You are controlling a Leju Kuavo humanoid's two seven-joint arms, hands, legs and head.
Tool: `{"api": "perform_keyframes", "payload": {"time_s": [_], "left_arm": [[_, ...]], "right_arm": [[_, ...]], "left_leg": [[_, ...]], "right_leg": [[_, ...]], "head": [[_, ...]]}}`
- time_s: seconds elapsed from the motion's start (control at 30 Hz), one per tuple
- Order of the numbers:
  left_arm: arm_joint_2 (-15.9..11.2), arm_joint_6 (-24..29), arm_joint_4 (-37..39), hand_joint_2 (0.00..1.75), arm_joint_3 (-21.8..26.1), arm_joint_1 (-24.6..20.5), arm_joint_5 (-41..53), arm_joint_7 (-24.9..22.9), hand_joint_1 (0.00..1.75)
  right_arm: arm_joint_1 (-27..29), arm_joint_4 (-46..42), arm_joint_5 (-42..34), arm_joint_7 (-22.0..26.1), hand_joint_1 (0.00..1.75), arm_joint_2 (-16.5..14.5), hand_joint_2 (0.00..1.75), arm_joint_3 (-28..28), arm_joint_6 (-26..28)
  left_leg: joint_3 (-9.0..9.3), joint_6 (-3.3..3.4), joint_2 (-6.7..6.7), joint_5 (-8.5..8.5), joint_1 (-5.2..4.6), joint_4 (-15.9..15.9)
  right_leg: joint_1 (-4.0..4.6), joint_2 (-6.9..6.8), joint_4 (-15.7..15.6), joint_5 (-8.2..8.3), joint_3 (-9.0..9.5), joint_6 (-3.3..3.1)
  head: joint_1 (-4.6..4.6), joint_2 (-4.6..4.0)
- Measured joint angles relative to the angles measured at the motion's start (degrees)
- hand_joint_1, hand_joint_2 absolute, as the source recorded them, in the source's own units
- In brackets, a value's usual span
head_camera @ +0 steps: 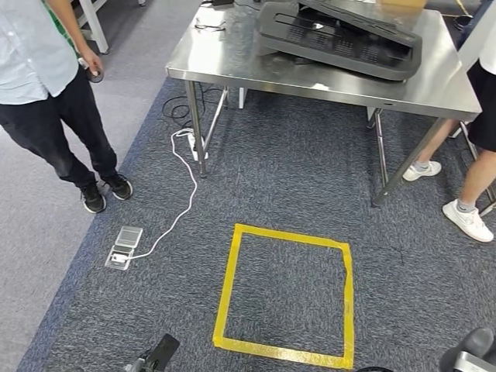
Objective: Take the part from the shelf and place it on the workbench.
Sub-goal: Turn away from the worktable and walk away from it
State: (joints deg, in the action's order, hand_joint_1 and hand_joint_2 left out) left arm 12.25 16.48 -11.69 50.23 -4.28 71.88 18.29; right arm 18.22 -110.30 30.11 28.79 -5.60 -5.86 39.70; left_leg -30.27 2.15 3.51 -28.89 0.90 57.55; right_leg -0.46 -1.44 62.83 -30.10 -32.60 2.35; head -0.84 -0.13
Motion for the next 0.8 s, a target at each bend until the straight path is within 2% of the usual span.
{"api": "perform_keyframes", "payload": {"time_s": [0.03, 0.07, 0.1, 0.17, 0.23, 0.3, 0.33, 0.37, 0.4, 0.43, 0.47, 0.53, 0.57, 0.6, 0.67, 0.7, 0.73, 0.8], "left_arm": [[0.0, 0.0, 0.0, 0.0, 0.0, 0.0, 0.0, 0.0, 0.0], [0.0, 0.0, 0.0, 0.0, 0.0, 0.0, 0.0, 0.0, 0.0], [0.0, 0.0, 0.0, 0.0, 0.0, 0.0, 0.0, 0.0, 0.0], [0.0, 0.0, 0.0, 0.0, 0.0, -0.1, 0.1, 0.0, 0.0], [0.0, 0.0, 0.0, 0.0, 0.0, -0.2, 0.2, 0.1, 0.0], [0.0, 0.0, 0.0, 0.0, 0.0, -0.1, 0.3, 0.1, 0.0], [0.0, 0.0, 0.0, 0.0, 0.0, 0.0, 0.4, 0.1, 0.0], [0.0, 0.0, 0.0, 0.0, 0.0, 0.2, 0.4, 0.1, 0.0], [0.0, 0.0, 0.0, 0.0, 0.0, 0.3, 0.5, 0.1, 0.0], [0.0, 0.0, 0.0, 0.0, 0.0, 0.3, 0.5, 0.1, 0.0], [0.0, 0.0, 0.0, 0.0, 0.0, 0.3, 0.5, 0.1, 0.0], [0.0, 0.0, 0.0, 0.0, 0.0, 0.3, 0.6, 0.1, 0.0], [-0.1, 0.0, 0.0, 0.0, 0.0, 0.3, 0.6, 0.0, 0.0], [-0.1, 0.0, 0.0, 0.0, 0.0, 0.4, 0.6, 0.0, 0.0], [-0.1, 0.0, 0.0, 0.0, 0.0, 0.3, 0.6, 0.0, 0.0], [-0.1, 0.0, 0.0, 0.0, 0.0, 0.3, 0.6, 0.0, 0.0], [-0.1, 0.0, 0.0, 0.0, 0.0, 0.2, 0.6, 0.0, 0.0], [-0.1, 0.1, 0.0, 0.0, 0.0, 0.2, 0.6, 0.0, 0.0]], "right_arm": [[0.0, 0.0, 0.0, 0.0, 0.0, 0.0, 0.0, 0.0, 0.0], [-0.1, 0.0, 0.0, 0.0, 0.0, 0.0, 0.0, 0.0, 0.0], [0.0, 0.0, 0.0, 0.0, 0.0, 0.1, 0.0, 0.0, -0.1], [0.1, 0.0, -0.1, 0.0, 0.0, 0.1, 0.0, 0.0, -0.1], [0.1, 0.0, -0.1, 0.0, 0.0, 0.1, 0.0, 0.0, -0.1], [0.0, 0.0, -0.1, 0.0, 0.0, 0.1, 0.0, 0.0, -0.1], [0.0, 0.0, -0.1, 0.0, 0.0, 0.1, 0.0, 0.0, -0.1], [0.1, 0.0, -0.1, 0.0, 0.0, 0.1, 0.0, 0.0, -0.2], [0.1, 0.0, -0.1, 0.0, 0.0, 0.1, 0.0, 0.0, -0.2], [0.1, 0.1, -0.1, 0.0, 0.0, 0.1, 0.0, 0.0, -0.2], [0.1, 0.1, -0.1, 0.0, 0.0, 0.1, 0.0, 0.0, -0.2], [0.0, 0.1, -0.2, 0.0, 0.0, 0.1, 0.0, 0.0, -0.2], [0.0, 0.1, -0.1, 0.0, 0.0, 0.1, 0.0, 0.0, -0.2], [0.0, 0.1, -0.1, 0.0, 0.0, 0.1, 0.0, 0.0, -0.2], [0.3, 0.1, -0.2, 0.0, 0.0, 0.1, 0.0, 0.0, -0.2], [0.4, 0.1, -0.2, 0.0, 0.0, 0.1, 0.0, 0.0, -0.1], [0.5, 0.0, -0.2, 0.0, 0.0, 0.1, 0.0, 0.0, -0.1], [0.4, 0.0, -0.3, 0.0, 0.0, 0.1, 0.0, -0.1, 0.0]], "left_leg": [[-0.01, -0.22, 0.35, 0.01, -0.1, 0.0], [-0.08, -0.48, 0.71, 0.03, -0.23, 0.0], [-0.19, -0.78, 1.11, 0.1, -0.35, 0.0], [-0.31, -1.42, 1.73, 0.04, -0.36, 0.0], [-0.99, -1.9, 0.19, -1.53, -0.18, 1.6], [-3.7, -2.12, -2.13, -5.27, -0.07, 8.0], [-5.53, -2.18, -2.62, -7.06, -0.08, 12.2], [-6.94, -2.24, -2.8, -8.02, -0.09, 15.4], [-7.52, -2.25, -2.89, -7.89, -0.09, 16.7], [-6.99, -2.2, -2.99, -6.58, -0.05, 15.6], [-5.51, -2.11, -3.38, -4.5, 0.02, 12.4], [-2.29, -1.97, -5.89, -1.35, 0.4, 5.1], [-1.45, -1.95, -7.03, -0.74, 0.52, 2.9], [-1.25, -1.92, -7.78, -0.78, 0.53, 2.1], [-1.48, -1.57, -6.98, -0.64, 0.42, 1.9], [-1.51, -1.27, -6.37, -0.47, 0.46, 1.8], [-1.51, -0.99, -5.67, -0.3, 0.55, 1.7], [-1.54, -0.73, -4.19, -0.16, 0.65, 1.5]], "right_leg": [[0.24, -0.86, -3.4, 1.21, 1.59, -0.35], [0.46, -1.48, -5.4, 1.7, 2.38, -0.71], [0.68, -1.67, -6.0, 1.61, 2.44, -1.01], [0.63, -0.79, -6.5, 1.9, 2.04, -1.75], [0.39, 0.09, -7.0, 2.5, 1.88, -2.59], [0.34, 1.02, -7.1, 2.89, 1.6, -3.13], [0.4, 1.61, -7.0, 2.96, 1.39, -3.25], [0.46, 2.25, -6.9, 3.01, 1.21, -3.31], [0.5, 2.93, -6.7, 3.02, 1.07, -3.33], [0.51, 3.67, -6.4, 3.01, 0.97, -3.31], [0.5, 4.42, -6.2, 2.95, 0.92, -3.23], [0.5, 5.89, -5.3, 2.73, 0.38, -2.86], [0.47, 6.56, -4.8, 2.7, -0.12, -2.55], [0.4, 7.17, -4.5, 2.76, -0.68, -2.21], [0.13, 8.18, -4.3, 3.04, -1.44, -1.52], [0.13, 7.66, -4.0, 2.82, -1.66, -1.18], [0.15, 6.51, -2.9, 2.01, -2.16, -0.82], [0.17, 3.36, 2.7, -1.34, -4.5, -0.14]], "head": [[-0.01, 0.0], [-0.03, 0.0], [-0.05, 0.0], [-0.07, 0.0], [-0.11, 0.0], [-0.17, 0.0], [-0.18, 0.0], [-0.18, 0.0], [-0.17, -0.01], [-0.17, -0.01], [-0.18, -0.01], [-0.13, -0.01], [-0.13, -0.01], [-0.11, -0.01], [-0.16, -0.01], [-0.09, -0.01], [0.0, -0.01], [0.2, -0.02]]}}
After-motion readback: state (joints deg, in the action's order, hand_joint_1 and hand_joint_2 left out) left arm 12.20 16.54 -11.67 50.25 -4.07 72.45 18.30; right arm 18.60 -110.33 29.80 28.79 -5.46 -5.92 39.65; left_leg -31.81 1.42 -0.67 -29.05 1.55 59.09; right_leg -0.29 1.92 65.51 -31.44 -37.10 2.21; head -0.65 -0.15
